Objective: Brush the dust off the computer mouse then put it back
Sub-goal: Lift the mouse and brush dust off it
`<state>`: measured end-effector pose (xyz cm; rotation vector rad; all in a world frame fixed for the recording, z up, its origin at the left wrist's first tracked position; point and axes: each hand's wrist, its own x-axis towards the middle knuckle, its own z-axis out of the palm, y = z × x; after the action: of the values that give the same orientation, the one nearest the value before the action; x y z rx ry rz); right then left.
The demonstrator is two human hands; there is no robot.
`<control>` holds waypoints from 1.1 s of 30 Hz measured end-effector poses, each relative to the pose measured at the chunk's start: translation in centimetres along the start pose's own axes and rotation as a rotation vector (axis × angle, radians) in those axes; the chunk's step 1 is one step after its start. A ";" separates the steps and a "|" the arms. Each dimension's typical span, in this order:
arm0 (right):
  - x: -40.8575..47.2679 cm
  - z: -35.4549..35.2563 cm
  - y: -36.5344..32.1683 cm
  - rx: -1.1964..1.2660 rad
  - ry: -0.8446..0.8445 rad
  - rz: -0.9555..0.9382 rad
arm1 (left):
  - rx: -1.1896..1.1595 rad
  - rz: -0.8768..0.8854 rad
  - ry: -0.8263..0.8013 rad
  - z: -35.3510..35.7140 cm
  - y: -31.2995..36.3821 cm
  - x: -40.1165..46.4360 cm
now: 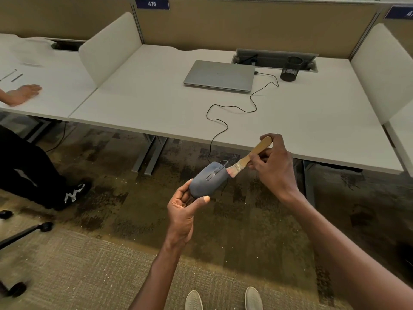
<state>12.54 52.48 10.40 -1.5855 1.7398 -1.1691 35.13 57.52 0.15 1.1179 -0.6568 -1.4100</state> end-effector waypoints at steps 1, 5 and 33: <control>0.1 -0.1 0.1 -0.004 0.008 0.010 | 0.004 0.000 -0.001 0.0 0.0 0.0; 0.3 -0.3 -0.1 0.065 0.037 -0.029 | 0.004 -0.008 0.001 0.1 0.1 0.1; -3.1 0.4 0.4 0.158 -0.020 -0.187 | -0.018 0.003 0.008 0.8 1.3 -0.4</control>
<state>13.25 55.38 9.26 -1.6846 1.4716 -1.3388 34.92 57.53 1.76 1.1074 -0.6385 -1.4057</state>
